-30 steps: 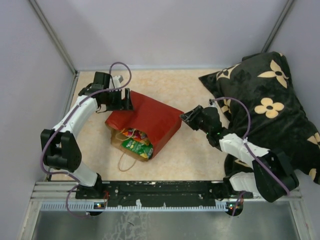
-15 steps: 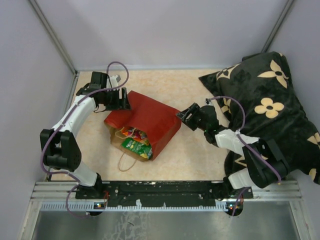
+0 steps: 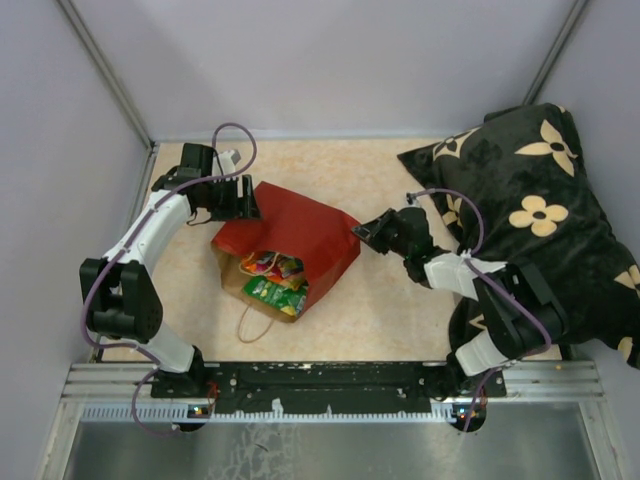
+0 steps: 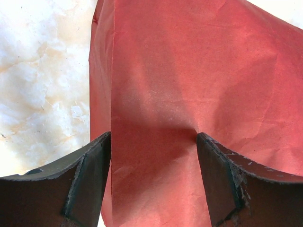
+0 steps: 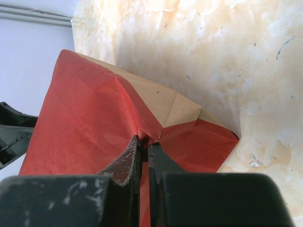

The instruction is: Take the snacks out of the paper bag

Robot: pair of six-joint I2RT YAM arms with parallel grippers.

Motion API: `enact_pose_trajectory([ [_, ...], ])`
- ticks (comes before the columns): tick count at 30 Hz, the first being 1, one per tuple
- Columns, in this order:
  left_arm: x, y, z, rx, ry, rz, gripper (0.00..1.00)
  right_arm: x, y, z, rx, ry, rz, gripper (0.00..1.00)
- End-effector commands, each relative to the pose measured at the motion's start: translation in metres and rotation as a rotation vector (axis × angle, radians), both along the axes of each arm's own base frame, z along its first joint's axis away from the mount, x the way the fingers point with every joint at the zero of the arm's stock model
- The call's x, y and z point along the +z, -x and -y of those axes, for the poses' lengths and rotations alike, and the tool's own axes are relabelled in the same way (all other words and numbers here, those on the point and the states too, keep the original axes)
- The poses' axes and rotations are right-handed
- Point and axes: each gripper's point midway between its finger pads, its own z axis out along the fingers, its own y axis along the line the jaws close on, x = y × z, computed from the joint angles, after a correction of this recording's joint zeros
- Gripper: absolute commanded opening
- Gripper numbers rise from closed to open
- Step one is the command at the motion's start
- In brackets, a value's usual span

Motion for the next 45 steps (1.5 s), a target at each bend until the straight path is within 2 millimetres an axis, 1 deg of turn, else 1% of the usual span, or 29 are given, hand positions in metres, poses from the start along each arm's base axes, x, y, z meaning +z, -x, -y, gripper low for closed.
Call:
enact_pose_trajectory([
  [1,0.000,-0.002,-0.001,-0.007,0.011,0.013,0.77,0.009,-0.014,0.001,0.009,0.020,0.044,0.00],
  [5,0.004,-0.007,0.002,-0.002,0.027,0.028,0.77,0.018,-0.030,0.011,0.027,0.031,0.077,0.00],
  [7,0.007,-0.011,0.008,-0.011,0.062,0.032,0.77,0.030,-0.043,0.012,0.057,0.047,0.116,0.00],
  [8,0.008,-0.012,0.012,-0.020,0.086,0.028,0.74,0.034,-0.049,0.011,0.075,0.060,0.130,0.00],
  [10,0.007,-0.015,0.017,-0.009,0.119,0.007,0.66,0.042,-0.060,0.008,0.124,0.086,0.162,0.00],
  [12,0.006,-0.019,0.020,0.011,0.143,-0.003,0.55,0.054,-0.071,0.004,0.173,0.108,0.198,0.00],
  [13,0.006,-0.021,0.022,0.017,0.157,0.000,0.51,0.047,-0.078,0.001,0.198,0.125,0.189,0.00],
  [15,0.007,-0.026,0.028,0.023,0.194,0.006,0.45,0.045,-0.089,-0.003,0.236,0.157,0.190,0.00],
  [16,0.007,-0.029,0.030,0.028,0.209,0.008,0.40,0.045,-0.093,-0.003,0.251,0.176,0.193,0.00],
  [19,0.007,-0.044,0.033,0.049,0.233,0.022,0.19,0.047,-0.109,-0.002,0.241,0.202,0.209,0.00],
  [20,0.006,-0.049,0.035,0.054,0.239,0.018,0.16,0.047,-0.114,-0.001,0.235,0.204,0.212,0.00],
  [24,0.015,-0.072,0.041,0.052,0.268,0.040,0.12,0.050,-0.137,0.007,0.206,0.220,0.226,0.00],
  [27,0.022,-0.092,0.045,0.047,0.283,0.068,0.11,0.059,-0.158,0.014,0.189,0.220,0.249,0.00],
  [28,0.023,-0.099,0.047,0.040,0.289,0.075,0.10,0.067,-0.167,0.016,0.182,0.221,0.266,0.00],
  [30,0.026,-0.110,0.052,0.024,0.309,0.090,0.09,0.076,-0.180,0.020,0.177,0.232,0.291,0.00],
  [33,0.024,-0.126,0.056,0.018,0.327,0.108,0.09,0.093,-0.202,0.024,0.177,0.241,0.341,0.00],
  [34,0.022,-0.130,0.058,0.013,0.338,0.107,0.08,0.100,-0.211,0.025,0.177,0.238,0.359,0.00],
  [35,0.022,-0.133,0.061,0.009,0.354,0.106,0.07,0.104,-0.218,0.025,0.183,0.233,0.368,0.00],
  [36,0.024,-0.135,0.064,0.003,0.374,0.105,0.07,0.104,-0.227,0.025,0.194,0.225,0.370,0.00],
  [37,0.025,-0.137,0.069,-0.010,0.397,0.106,0.08,0.110,-0.234,0.025,0.210,0.216,0.381,0.00],
  [39,0.029,-0.135,0.078,-0.035,0.445,0.106,0.09,0.114,-0.247,0.028,0.230,0.207,0.386,0.05],
  [40,0.032,-0.132,0.083,-0.049,0.455,0.111,0.10,0.119,-0.252,0.028,0.244,0.204,0.397,0.09],
  [41,0.030,-0.129,0.086,-0.053,0.450,0.113,0.11,0.124,-0.257,0.028,0.255,0.204,0.408,0.15],
  [42,0.031,-0.125,0.088,-0.057,0.442,0.122,0.13,0.127,-0.259,0.029,0.263,0.208,0.410,0.27],
  [43,0.030,-0.121,0.088,-0.060,0.435,0.128,0.15,0.132,-0.261,0.031,0.264,0.220,0.415,0.42],
  [44,0.031,-0.118,0.087,-0.056,0.424,0.134,0.21,0.138,-0.261,0.033,0.264,0.241,0.423,0.55],
  [45,0.031,-0.115,0.085,-0.049,0.413,0.137,0.30,0.146,-0.261,0.036,0.255,0.259,0.430,0.66],
])
